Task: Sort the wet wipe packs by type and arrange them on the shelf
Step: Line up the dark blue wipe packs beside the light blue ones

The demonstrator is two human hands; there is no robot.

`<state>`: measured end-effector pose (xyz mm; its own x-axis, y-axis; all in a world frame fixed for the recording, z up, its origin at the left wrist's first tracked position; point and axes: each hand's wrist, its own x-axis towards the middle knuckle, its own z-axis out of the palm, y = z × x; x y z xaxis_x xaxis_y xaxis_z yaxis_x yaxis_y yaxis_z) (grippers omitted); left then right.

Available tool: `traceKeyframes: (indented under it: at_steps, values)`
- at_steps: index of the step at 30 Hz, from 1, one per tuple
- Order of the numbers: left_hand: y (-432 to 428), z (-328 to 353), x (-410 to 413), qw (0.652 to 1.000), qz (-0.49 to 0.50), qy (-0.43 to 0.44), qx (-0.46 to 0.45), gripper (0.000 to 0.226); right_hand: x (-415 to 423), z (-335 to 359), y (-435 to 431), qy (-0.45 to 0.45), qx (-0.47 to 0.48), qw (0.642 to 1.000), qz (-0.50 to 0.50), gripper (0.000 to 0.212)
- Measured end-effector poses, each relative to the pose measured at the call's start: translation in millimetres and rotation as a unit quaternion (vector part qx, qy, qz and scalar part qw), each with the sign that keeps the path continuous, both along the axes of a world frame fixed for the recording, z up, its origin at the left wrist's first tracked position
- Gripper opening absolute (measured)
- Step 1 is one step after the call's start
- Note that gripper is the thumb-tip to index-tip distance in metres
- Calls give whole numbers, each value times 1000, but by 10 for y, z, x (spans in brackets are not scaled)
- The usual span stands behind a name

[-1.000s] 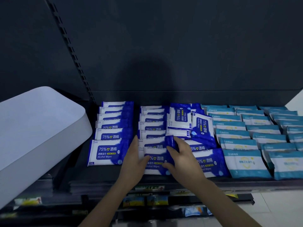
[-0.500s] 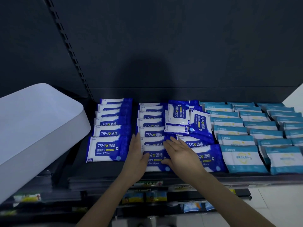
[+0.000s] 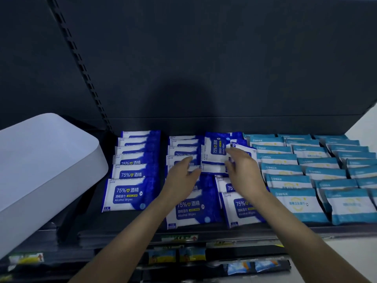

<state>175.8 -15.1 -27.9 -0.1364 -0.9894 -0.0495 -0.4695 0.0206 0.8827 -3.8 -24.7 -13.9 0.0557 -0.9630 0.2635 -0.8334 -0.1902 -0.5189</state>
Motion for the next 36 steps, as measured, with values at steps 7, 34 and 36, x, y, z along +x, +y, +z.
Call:
traceKeyframes:
  at_steps: [7,34,36]
  values:
    - [-592,64,-347,985,73,61,145,13,47,-81,-228,-128,113,984,-45,15]
    - [-266,386,544,981,51,181,50,22,259,79,-224,-289,179,940,22,52]
    - [-190,308,654,975,73,201,57,20,366,1,-199,-292,171,941,11,35]
